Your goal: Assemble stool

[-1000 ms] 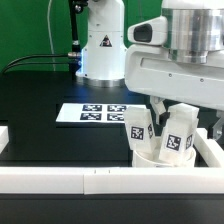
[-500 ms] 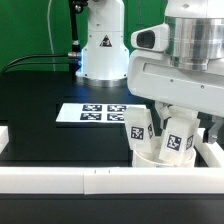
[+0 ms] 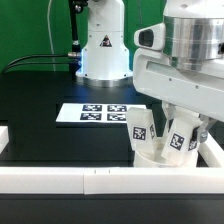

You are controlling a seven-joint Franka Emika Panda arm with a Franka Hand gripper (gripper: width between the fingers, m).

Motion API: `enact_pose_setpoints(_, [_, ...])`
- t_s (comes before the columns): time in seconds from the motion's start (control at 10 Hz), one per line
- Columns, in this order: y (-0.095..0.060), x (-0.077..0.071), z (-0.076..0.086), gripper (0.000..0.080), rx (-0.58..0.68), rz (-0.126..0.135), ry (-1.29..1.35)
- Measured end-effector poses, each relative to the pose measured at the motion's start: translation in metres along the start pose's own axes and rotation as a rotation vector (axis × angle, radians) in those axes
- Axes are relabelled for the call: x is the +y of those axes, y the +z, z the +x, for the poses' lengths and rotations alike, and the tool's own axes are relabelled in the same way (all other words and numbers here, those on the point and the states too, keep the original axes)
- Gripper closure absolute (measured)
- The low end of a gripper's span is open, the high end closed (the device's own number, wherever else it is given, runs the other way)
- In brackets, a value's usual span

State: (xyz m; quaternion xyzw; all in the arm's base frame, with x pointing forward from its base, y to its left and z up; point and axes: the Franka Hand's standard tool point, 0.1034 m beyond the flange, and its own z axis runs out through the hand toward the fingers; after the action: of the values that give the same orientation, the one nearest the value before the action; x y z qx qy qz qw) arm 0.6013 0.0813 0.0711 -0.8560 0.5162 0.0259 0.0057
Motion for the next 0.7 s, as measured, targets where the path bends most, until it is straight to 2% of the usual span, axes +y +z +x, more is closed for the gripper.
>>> enact_pose_setpoints(0.1, [0.0,-0.0014,0.0023,0.0466,-0.008,0.004,0.181])
enact_pose_setpoints(0.2, [0.0014,-0.0027,0.0034,0.0466,-0.017,0.02,0.343])
enact_pose_setpoints(0.3, [0.0015,-0.0065,0.0073,0.0466,-0.017,0.07,0.51])
enact_pose_setpoints(0.4, [0.0039,-0.006,0.0069,0.0466,-0.018,0.088,0.647])
enact_pose_setpoints(0.7, [0.0039,-0.0073,0.0039,0.0466,-0.025,0.086,0.811])
